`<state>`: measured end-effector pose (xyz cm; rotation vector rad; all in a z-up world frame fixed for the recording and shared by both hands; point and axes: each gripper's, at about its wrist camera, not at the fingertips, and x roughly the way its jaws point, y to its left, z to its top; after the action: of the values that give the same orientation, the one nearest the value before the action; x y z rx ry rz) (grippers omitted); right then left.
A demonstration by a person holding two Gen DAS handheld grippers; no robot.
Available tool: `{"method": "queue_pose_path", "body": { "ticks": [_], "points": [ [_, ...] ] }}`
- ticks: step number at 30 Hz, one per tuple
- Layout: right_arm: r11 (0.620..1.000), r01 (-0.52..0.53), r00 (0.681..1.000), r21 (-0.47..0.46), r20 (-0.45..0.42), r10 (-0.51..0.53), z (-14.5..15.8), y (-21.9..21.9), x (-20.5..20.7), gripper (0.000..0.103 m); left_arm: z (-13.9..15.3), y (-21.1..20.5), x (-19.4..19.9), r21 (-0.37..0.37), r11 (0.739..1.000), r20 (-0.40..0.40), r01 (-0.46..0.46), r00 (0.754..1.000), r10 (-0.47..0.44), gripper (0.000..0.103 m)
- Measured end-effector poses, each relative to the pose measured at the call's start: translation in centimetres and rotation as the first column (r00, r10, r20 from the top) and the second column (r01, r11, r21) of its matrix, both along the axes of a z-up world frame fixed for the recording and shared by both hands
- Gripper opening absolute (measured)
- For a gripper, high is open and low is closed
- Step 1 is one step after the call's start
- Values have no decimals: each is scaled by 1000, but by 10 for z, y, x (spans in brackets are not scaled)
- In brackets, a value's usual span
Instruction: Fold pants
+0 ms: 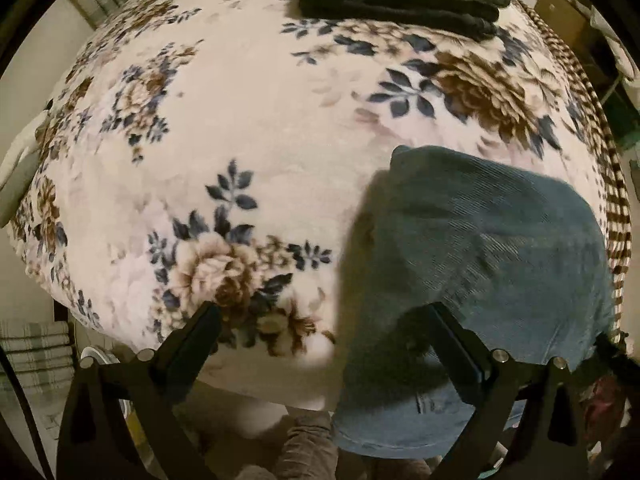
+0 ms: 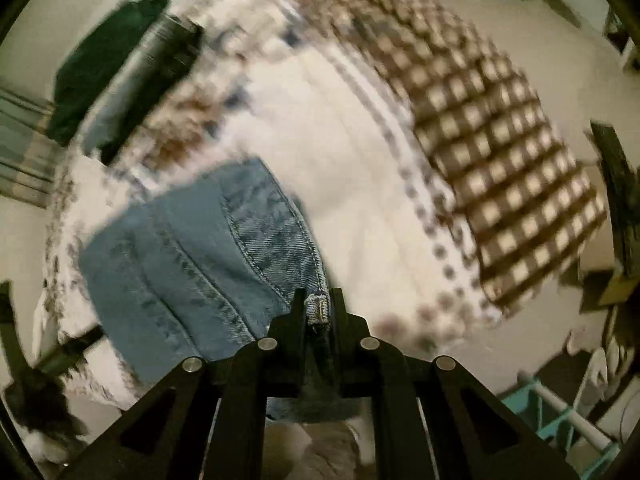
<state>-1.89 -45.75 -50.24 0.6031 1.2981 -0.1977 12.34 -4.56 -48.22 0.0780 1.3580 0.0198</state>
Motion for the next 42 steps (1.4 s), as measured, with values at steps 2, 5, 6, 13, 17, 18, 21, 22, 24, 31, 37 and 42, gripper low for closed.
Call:
{"method": "queue_pose_path", "body": {
  "ticks": [2,5,6,13,17,18,21,22,24,31,37,42],
  "points": [
    [994,-9,995,105,-101,20,-36,-6,0,23,-6,-3,3,22,1000,-5,8,1000,-7,102],
    [978,-2,995,209,-102,24,-40,-20,7,33,-8,2,10,29,1000,-7,6,1000,-6,102],
    [974,-7,997,228,-73,25,-33,-25,10,46,-7,5,11,29,1000,-5,1,1000,-1,102],
    [935,-114,993,335,47,104,-24,-37,68,89,1,21,19,-1,999,11,-37,999,37,102],
    [889,-110,988,444,-49,147,-78,-22,106,89,3,17,21,-2,1000,12,-30,999,30,102],
    [913,-132,988,385,-23,153,-73,-17,108,70,4,16,21,-1,1000,15,-28,999,28,102],
    [948,-186,981,256,0,193,-48,-7,98,27,7,15,22,3,1000,28,-19,999,19,102],
    [956,-157,987,250,17,157,-35,-12,88,7,7,15,23,-2,1000,28,-17,999,17,103],
    [965,-99,995,243,53,89,-9,-24,66,6,6,15,24,-6,1000,25,-18,1000,18,102],
    [996,68,998,64,-12,-67,11,-69,16,6,4,9,33,-50,999,17,-15,1000,16,102],
    [994,-30,963,107,-264,58,-74,-67,37,22,-6,-5,53,-95,995,10,7,1000,-6,102],
    [988,-42,984,149,-167,67,-41,-68,40,44,-22,-13,73,-165,986,-22,7,1000,-10,102]
  ]
}}
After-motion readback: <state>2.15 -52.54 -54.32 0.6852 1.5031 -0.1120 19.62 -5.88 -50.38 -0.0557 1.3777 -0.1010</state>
